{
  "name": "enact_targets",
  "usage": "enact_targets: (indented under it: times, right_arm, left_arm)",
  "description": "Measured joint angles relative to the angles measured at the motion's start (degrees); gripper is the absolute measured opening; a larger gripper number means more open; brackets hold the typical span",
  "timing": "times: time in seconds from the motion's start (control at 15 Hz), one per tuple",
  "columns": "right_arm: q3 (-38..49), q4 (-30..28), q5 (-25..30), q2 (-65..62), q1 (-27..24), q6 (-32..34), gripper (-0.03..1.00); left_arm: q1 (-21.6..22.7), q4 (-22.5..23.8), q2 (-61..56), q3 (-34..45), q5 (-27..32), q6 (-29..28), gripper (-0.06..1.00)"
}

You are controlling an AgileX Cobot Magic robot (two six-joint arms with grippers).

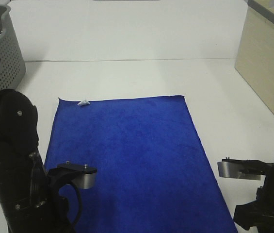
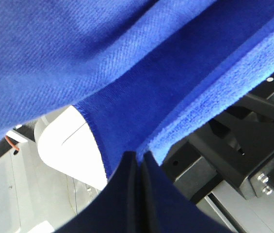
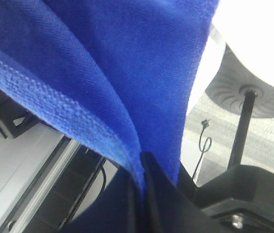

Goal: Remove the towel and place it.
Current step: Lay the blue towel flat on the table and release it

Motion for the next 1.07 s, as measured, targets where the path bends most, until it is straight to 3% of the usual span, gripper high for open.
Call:
enact_targets:
  times: [0.47,0.73,0.93,1.07]
  right_arm:
    - [0.1,0.3,-0.4,2.0,0.0,-1.1,0.02]
    - [0.1,0.6,-0.4,2.0,0.0,-2.6,0.20]
    - [0.1,3.0,-0.4,2.0,0.0,-2.6,0.48]
    - [0.1,3.6,-0.4,1.9,0.0,-2.6,0.60]
  left_arm:
    - [-2.5,-0.1,1.1,-1.9,1.7,0.0,0.00]
    - [-2.6,-0.2,1.3,-1.9,1.4,0.0,0.01]
    - [-2.6,-2.6,1.3,-1.9,1.4,-0.1,0.28]
    - [-2.6,-4.0,1.3,-1.9,3.0,-1.0,0.50]
